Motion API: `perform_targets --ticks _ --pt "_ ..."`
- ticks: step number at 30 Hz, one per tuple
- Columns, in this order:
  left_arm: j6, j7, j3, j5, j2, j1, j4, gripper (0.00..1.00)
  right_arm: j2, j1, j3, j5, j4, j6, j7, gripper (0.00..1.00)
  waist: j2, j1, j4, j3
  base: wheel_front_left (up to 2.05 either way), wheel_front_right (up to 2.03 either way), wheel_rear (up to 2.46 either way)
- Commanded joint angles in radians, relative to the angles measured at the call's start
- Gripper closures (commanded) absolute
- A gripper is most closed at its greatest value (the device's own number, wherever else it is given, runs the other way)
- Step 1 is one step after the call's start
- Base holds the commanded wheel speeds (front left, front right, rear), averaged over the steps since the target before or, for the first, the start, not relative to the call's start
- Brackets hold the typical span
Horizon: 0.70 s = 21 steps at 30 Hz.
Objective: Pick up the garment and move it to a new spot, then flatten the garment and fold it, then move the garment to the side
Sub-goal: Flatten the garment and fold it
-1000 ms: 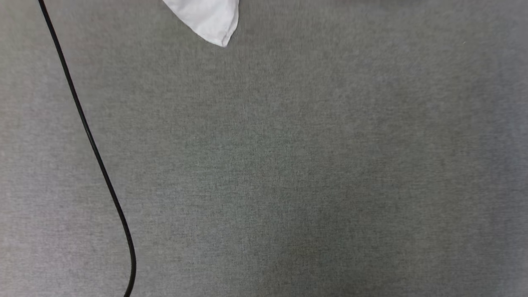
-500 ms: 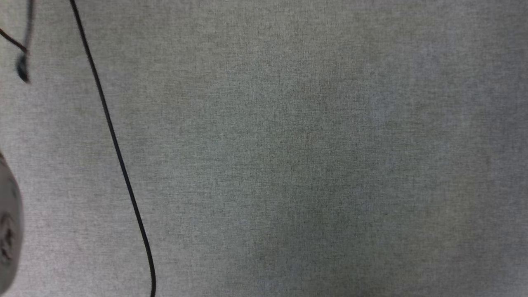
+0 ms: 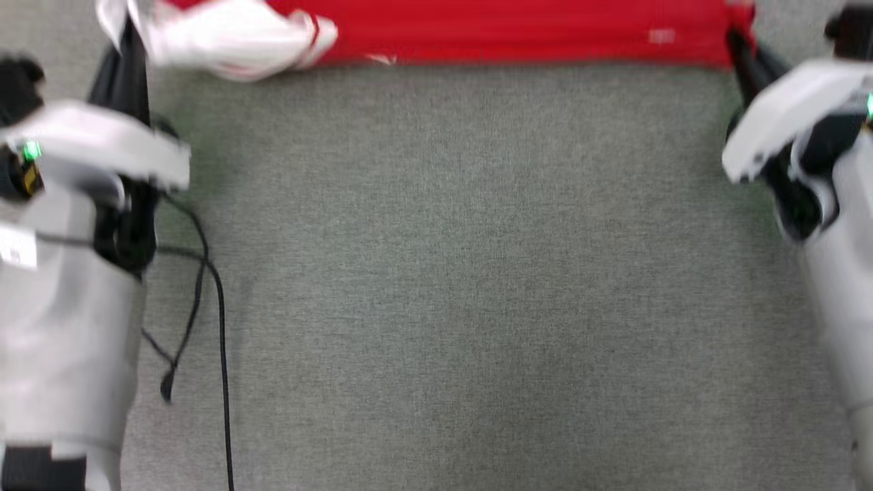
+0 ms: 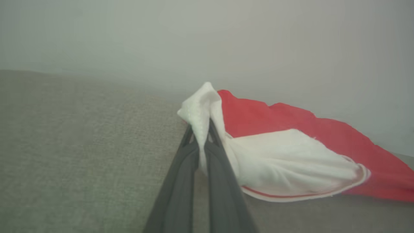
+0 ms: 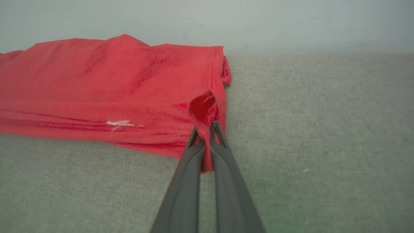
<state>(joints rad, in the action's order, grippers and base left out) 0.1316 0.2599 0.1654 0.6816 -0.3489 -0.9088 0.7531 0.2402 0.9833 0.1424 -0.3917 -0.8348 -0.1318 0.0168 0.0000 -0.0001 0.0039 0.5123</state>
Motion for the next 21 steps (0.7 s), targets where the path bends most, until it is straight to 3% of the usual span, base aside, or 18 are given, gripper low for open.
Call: perform_targets --ticks 1,12,21 --pt "-0.002 0.007 -0.018 -0.006 -0.013 0.072 -0.03 1.0 0.026 -0.062 -0.006 -0.02 0.019 0.002 0.004 1.0 0.0 0.0001 0.006 -0.06 0.0 0.0 0.0" --pt "-0.023 0.008 -0.085 -0.034 0.025 0.534 -0.197 1.0 0.064 -0.521 -0.091 -0.054 0.259 0.004 0.059 1.0 0.0 0.0001 0.02 -0.272 0.0 0.0 0.0" --pt "-0.096 -0.033 -0.105 -0.002 0.033 0.806 -0.335 1.0 -0.042 -0.908 -0.272 0.017 0.573 0.007 0.19 1.0 0.0 0.0001 0.034 -0.391 0.0 0.0 0.0"
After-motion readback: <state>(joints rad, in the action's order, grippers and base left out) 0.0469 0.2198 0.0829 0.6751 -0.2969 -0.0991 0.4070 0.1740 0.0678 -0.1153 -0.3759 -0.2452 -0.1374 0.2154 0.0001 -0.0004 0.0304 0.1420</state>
